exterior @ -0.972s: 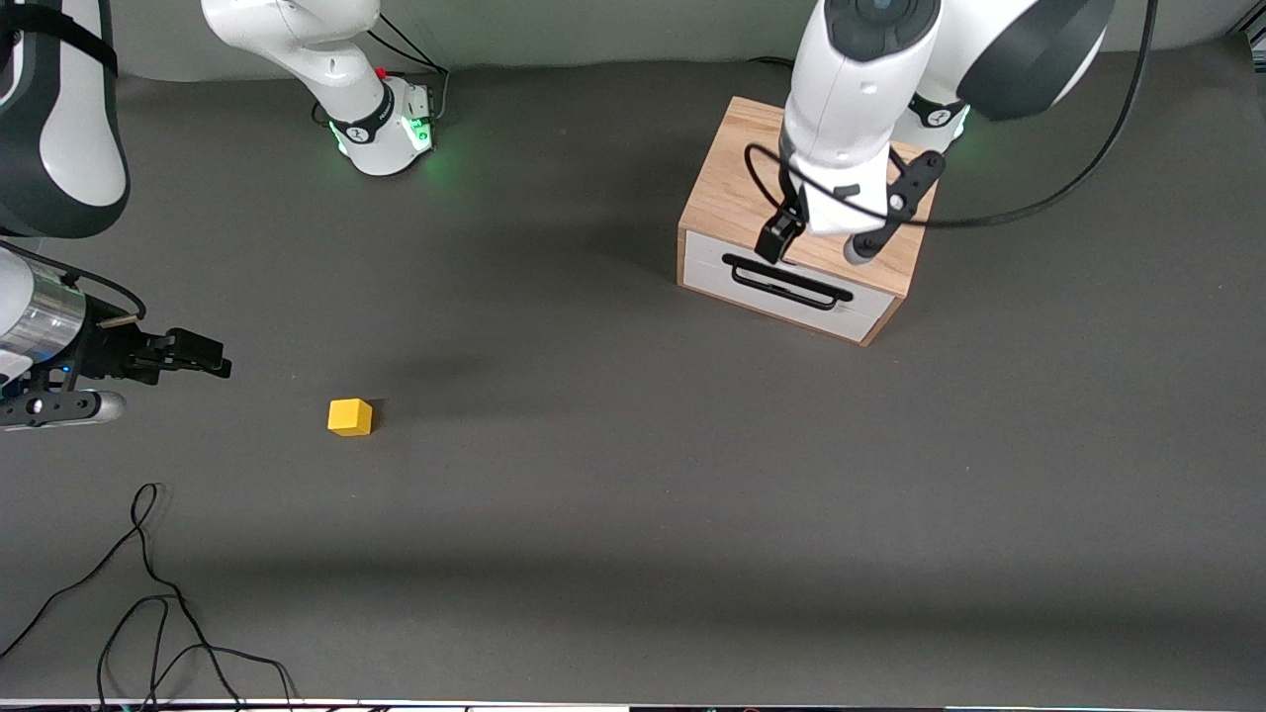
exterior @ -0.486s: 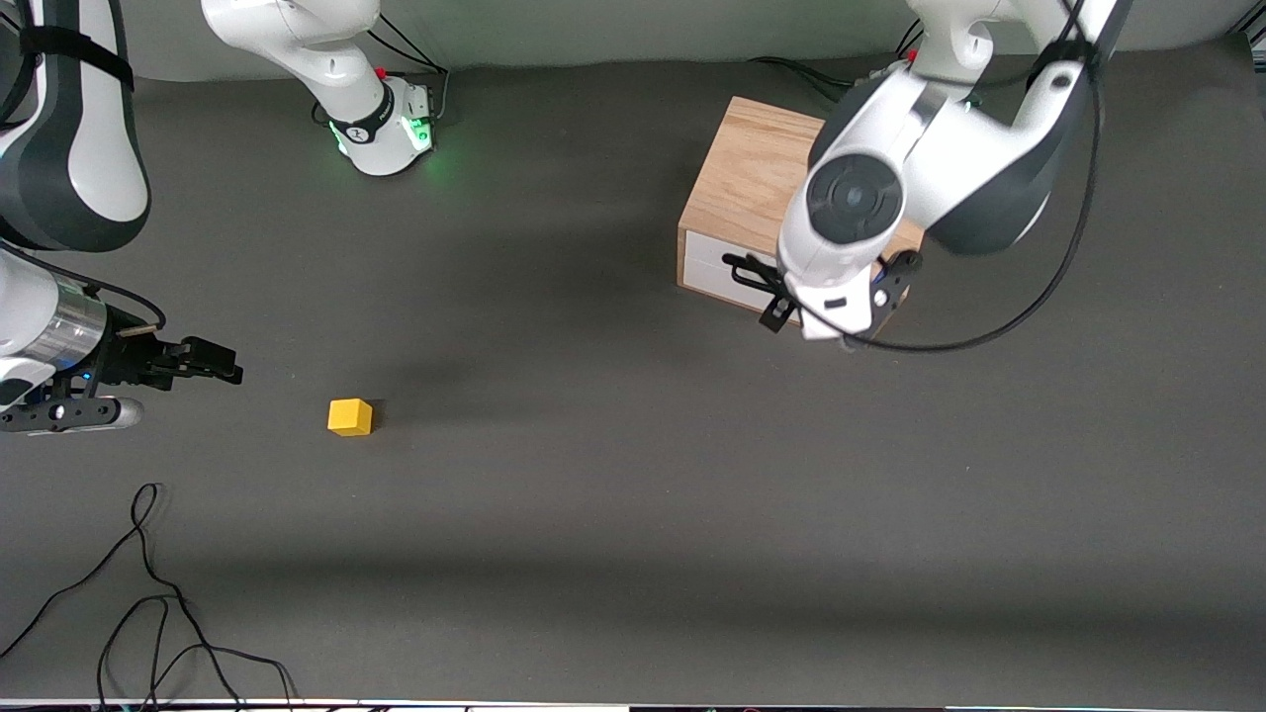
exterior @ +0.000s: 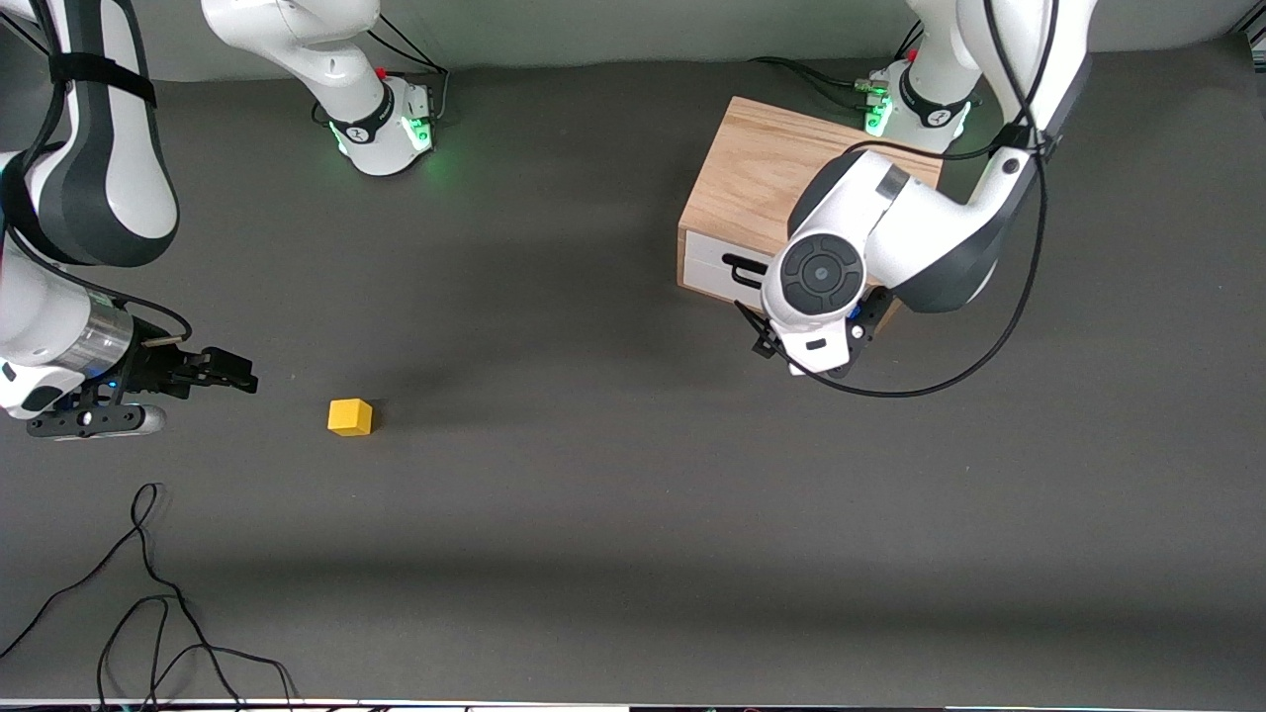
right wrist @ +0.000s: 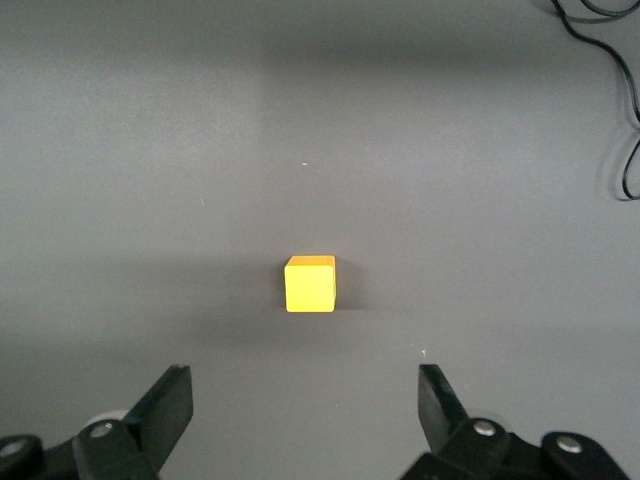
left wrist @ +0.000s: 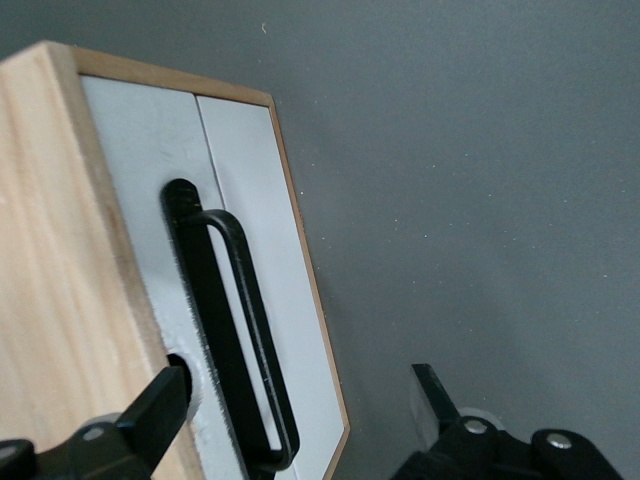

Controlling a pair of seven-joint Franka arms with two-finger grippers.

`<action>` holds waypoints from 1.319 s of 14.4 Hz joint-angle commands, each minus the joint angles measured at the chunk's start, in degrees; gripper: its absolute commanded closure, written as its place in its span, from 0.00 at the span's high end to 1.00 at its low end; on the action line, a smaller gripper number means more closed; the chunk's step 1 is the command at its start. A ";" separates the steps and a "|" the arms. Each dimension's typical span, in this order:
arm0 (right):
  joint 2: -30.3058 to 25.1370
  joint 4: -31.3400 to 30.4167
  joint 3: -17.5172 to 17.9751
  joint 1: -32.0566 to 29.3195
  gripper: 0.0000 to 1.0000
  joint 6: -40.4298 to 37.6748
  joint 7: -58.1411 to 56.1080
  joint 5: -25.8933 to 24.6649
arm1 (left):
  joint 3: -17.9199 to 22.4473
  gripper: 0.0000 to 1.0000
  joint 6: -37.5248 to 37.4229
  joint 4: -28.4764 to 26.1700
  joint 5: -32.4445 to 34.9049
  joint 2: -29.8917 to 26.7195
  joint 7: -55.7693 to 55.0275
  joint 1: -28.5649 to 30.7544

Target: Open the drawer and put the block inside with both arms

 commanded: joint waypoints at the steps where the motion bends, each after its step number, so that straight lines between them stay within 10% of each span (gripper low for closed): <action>1: -1.42 -3.21 -0.15 1.06 1.00 3.11 0.53 -0.66 | 0.26 1.00 2.57 -2.54 0.87 -0.49 -1.73 -0.72; 19: -2.48 -6.65 -0.41 2.90 1.00 6.19 0.97 -3.56 | 0.26 1.00 6.71 -4.12 4.73 6.45 -7.36 -1.07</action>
